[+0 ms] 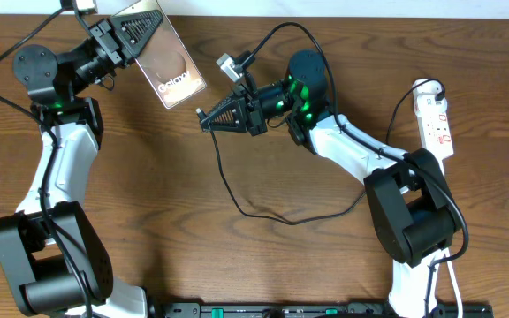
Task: Plug charger to phone and switch on socket
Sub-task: 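Push the plug into the phone's port with the right gripper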
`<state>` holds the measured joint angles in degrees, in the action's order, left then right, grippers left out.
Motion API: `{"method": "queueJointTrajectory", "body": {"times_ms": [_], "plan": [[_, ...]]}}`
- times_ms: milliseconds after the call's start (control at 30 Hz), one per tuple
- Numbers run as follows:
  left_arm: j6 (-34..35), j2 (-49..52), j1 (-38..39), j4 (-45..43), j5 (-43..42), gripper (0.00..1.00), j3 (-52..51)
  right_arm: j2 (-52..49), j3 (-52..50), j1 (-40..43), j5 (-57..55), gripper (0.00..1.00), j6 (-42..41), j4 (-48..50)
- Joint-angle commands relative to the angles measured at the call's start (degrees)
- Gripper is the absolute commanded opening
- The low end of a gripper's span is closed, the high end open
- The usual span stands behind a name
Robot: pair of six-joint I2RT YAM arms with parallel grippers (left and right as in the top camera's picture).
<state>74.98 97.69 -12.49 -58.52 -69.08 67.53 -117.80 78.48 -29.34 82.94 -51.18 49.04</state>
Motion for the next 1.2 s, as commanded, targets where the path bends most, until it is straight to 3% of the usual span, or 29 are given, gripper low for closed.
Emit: {"method": "queueJointTrajectory", "body": {"times_ms": [0,1167], "plan": [[0.09,-1.46,0.0,-0.79,-0.33,0.07,1.16,-0.2,0.28,-0.37,0.13,0.01,-2.16,1.22],[-0.79,-1.46,2.03,-0.74,-2.01,0.08,1.16,-0.2,0.28,-0.33,-2.86,0.01,-3.06,4.37]]}}
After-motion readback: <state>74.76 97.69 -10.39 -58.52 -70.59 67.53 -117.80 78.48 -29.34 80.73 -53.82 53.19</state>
